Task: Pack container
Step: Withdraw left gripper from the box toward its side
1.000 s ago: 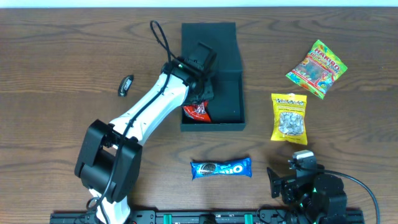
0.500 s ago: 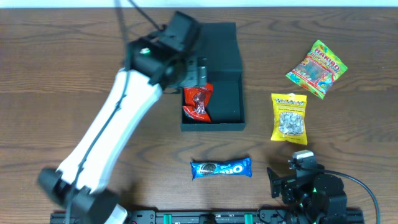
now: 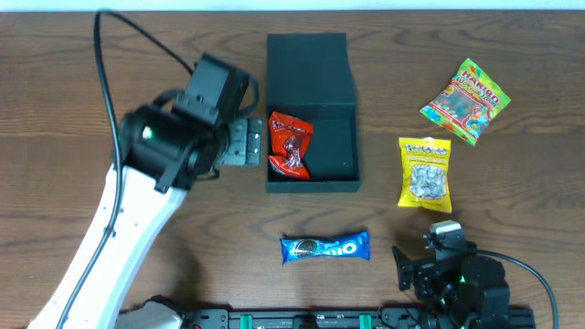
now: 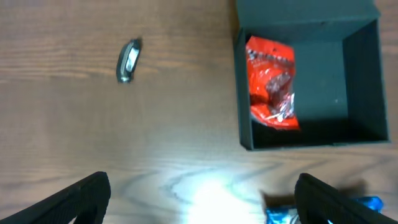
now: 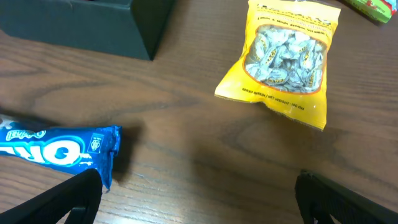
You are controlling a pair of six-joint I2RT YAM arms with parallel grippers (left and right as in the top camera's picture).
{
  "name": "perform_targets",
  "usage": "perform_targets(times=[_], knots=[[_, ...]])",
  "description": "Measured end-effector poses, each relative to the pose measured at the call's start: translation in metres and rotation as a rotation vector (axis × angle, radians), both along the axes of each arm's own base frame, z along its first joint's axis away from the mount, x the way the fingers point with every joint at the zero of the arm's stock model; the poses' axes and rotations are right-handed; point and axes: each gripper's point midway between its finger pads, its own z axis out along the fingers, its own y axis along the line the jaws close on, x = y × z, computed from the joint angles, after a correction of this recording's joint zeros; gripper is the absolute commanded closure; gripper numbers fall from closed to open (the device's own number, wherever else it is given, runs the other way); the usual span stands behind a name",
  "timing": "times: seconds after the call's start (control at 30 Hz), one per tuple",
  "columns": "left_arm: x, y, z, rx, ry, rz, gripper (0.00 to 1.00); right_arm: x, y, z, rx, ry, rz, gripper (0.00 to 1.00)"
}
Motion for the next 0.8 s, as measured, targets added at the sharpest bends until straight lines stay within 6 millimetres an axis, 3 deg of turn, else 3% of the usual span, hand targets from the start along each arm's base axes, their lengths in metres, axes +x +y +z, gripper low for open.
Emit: perform_targets(times=[0.23, 0.67, 0.8], knots=[[-0.03, 0.009, -0.04, -0.042, -0.01, -0.022, 0.05, 0.0, 0.0, 0.0, 0.0, 0.0, 0.0, 0.01], [-0.054, 0.011, -0.068, -0.066, 0.045, -0.048, 0.05, 0.001, 0.0, 0.001, -0.003, -0.007, 0.002, 0.01], [-0.055, 0.011, -0.065, -0.074, 0.032, -0.049, 0.05, 0.016, 0.002, 0.02, 0.01, -0.108, 0.002, 0.01]])
